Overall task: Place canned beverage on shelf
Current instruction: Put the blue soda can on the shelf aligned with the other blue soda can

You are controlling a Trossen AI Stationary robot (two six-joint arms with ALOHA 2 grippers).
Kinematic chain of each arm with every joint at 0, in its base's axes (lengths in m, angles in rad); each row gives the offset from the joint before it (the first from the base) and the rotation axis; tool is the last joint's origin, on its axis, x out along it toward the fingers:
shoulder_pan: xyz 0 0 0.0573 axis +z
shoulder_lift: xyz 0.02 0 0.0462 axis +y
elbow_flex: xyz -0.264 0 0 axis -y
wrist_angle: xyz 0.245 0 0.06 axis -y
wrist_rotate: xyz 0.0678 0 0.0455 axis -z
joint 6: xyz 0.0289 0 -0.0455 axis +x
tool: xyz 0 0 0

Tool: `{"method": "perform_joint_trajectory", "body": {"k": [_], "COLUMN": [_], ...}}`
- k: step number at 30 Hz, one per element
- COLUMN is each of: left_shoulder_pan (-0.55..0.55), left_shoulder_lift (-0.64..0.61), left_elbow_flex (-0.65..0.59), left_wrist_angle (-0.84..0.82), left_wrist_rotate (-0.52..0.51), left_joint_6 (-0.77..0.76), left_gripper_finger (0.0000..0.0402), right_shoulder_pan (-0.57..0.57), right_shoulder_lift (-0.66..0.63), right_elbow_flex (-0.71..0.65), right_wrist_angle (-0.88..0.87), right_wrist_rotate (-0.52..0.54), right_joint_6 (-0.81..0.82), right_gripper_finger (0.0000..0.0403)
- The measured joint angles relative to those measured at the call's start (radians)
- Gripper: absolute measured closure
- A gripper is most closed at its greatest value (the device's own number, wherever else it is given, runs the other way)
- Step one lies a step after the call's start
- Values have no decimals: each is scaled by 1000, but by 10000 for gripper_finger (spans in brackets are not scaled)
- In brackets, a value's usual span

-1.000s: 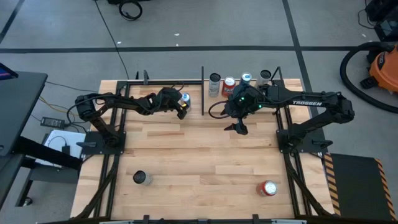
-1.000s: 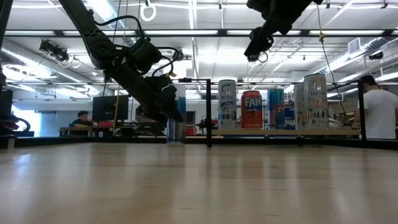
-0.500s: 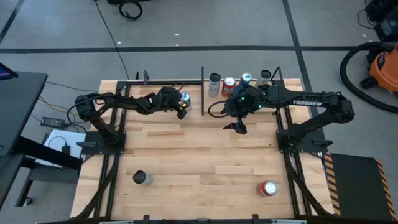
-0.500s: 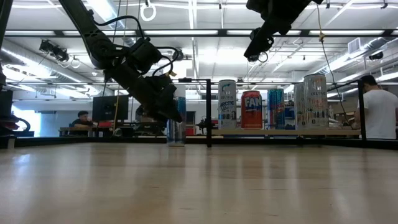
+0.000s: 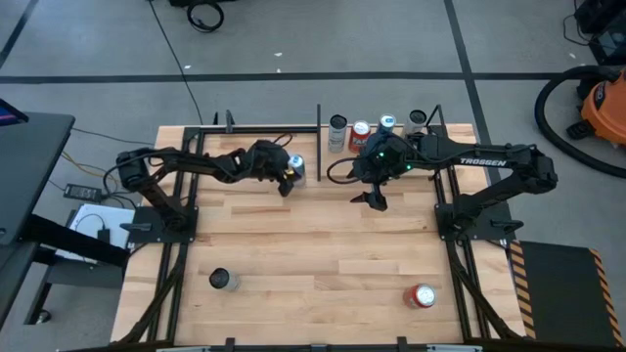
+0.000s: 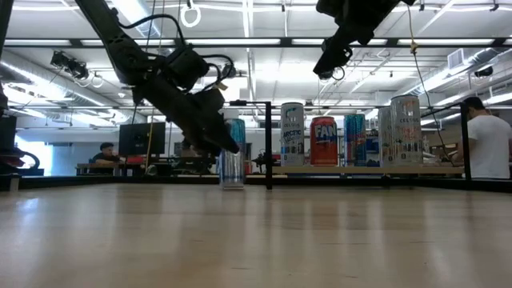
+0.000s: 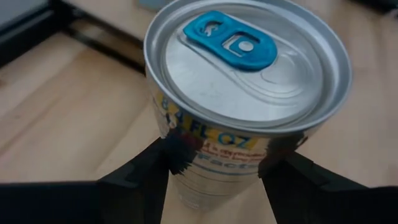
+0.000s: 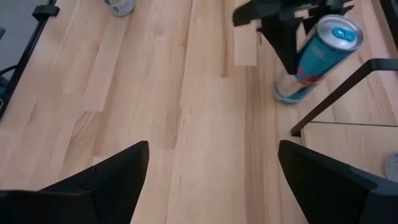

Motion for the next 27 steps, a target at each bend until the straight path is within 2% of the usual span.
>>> {"method": "perform_joint_trajectory", "body": {"k": [9,14,21,27], "left_shoulder_pan": [-101,-184,-296,-357], "left_shoulder_lift": [-126,-145,-141,-138], "left_elbow_flex": [0,6,81,174], "left_wrist_angle": [-110,-115,-117,-174], "left_wrist_rotate": [38,38,40,41], "left_joint_6": [0,-3,16,105], "left_gripper_finger": [186,186,186,186], "right_shoulder_pan": [0,0,11,44], "right_shoulder_lift": [24,26,26,26], "right_elbow_flex": [0,0,0,0], "right_wrist_angle": [88,132,150,196], "right_wrist_rotate": [-4,-9,-46,-89], "right_joint_6": [15,50,35,-21], "right_gripper_finger": [36,36,36,36]}}
